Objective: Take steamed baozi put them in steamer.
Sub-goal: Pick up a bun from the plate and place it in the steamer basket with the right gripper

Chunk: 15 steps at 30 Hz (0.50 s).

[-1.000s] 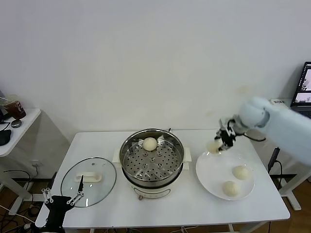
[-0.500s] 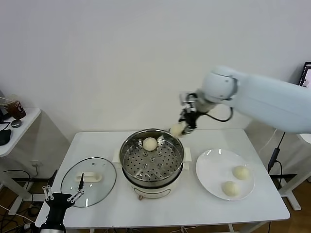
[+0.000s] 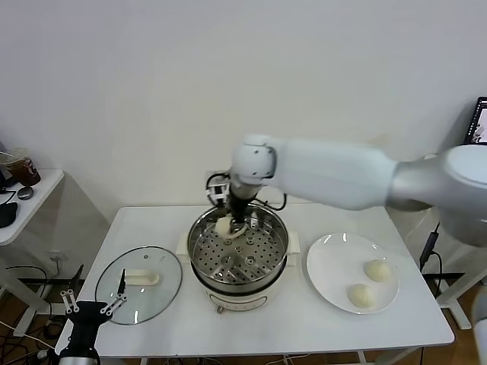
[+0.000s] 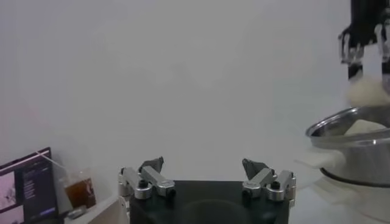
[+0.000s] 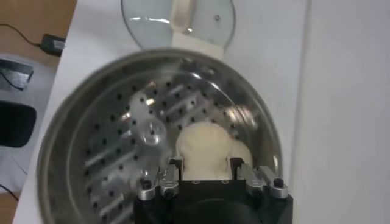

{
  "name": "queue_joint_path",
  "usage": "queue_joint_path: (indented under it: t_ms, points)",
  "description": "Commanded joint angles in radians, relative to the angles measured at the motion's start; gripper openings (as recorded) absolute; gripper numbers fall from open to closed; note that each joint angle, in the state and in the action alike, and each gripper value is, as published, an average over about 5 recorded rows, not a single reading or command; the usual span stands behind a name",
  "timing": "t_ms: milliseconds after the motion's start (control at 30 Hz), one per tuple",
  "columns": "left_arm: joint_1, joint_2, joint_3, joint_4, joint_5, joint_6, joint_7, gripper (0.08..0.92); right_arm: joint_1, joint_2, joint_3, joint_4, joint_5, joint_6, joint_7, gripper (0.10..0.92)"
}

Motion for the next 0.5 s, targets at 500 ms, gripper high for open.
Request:
queue_joint_path:
  t_ms: [500]
  points:
    - [-0.009,0.006,-0.005,0.016,-0.002,-0.009,-0.003,0.823,-0.155,0.158,0.006,-0.159,-0.056,-0.033,0.039,0.525]
